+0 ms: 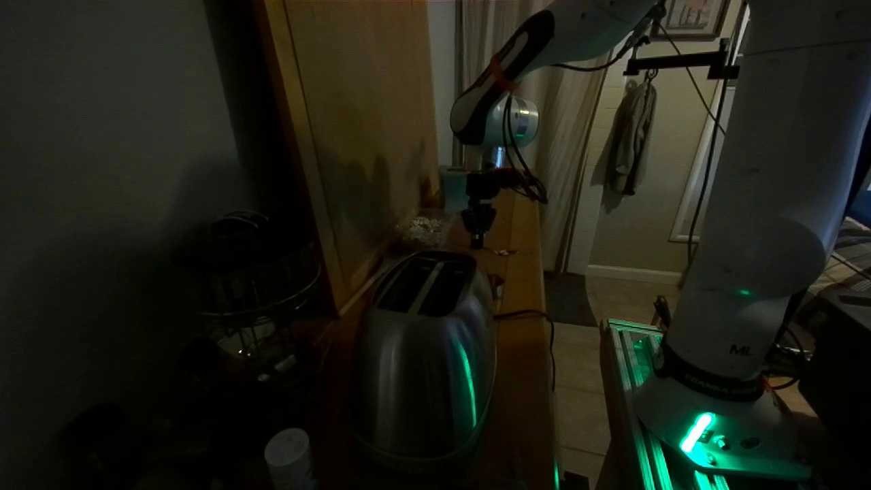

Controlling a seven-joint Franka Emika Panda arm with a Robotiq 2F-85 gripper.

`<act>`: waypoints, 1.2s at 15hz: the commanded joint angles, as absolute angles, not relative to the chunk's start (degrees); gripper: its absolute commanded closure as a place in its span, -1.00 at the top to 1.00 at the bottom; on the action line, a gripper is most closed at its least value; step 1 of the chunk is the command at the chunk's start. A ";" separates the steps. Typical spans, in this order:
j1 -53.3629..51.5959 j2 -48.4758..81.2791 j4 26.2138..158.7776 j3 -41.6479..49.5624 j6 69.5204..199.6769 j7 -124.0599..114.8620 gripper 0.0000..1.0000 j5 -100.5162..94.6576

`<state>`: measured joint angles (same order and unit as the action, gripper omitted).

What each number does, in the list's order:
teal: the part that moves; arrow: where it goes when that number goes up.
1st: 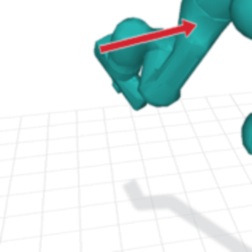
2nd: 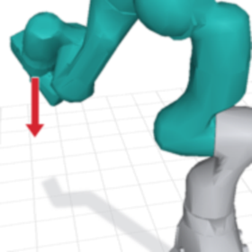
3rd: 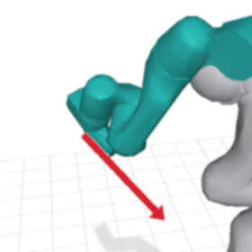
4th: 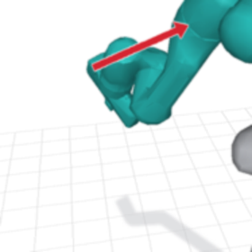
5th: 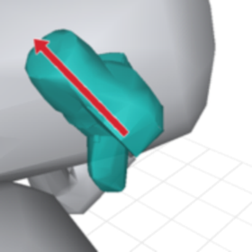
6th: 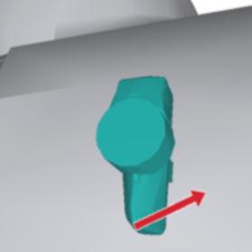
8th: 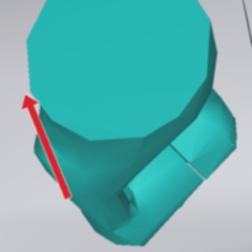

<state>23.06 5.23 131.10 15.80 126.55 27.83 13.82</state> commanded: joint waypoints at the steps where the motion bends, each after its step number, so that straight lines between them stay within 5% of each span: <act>1: 22.34 5.20 131.07 16.53 126.41 27.83 -0.82 13.85; 2: 22.34 5.20 131.10 16.53 126.41 27.83 -0.96 13.85; 18: 17.73 -0.03 134.10 15.32 120.83 27.90 -0.96 14.22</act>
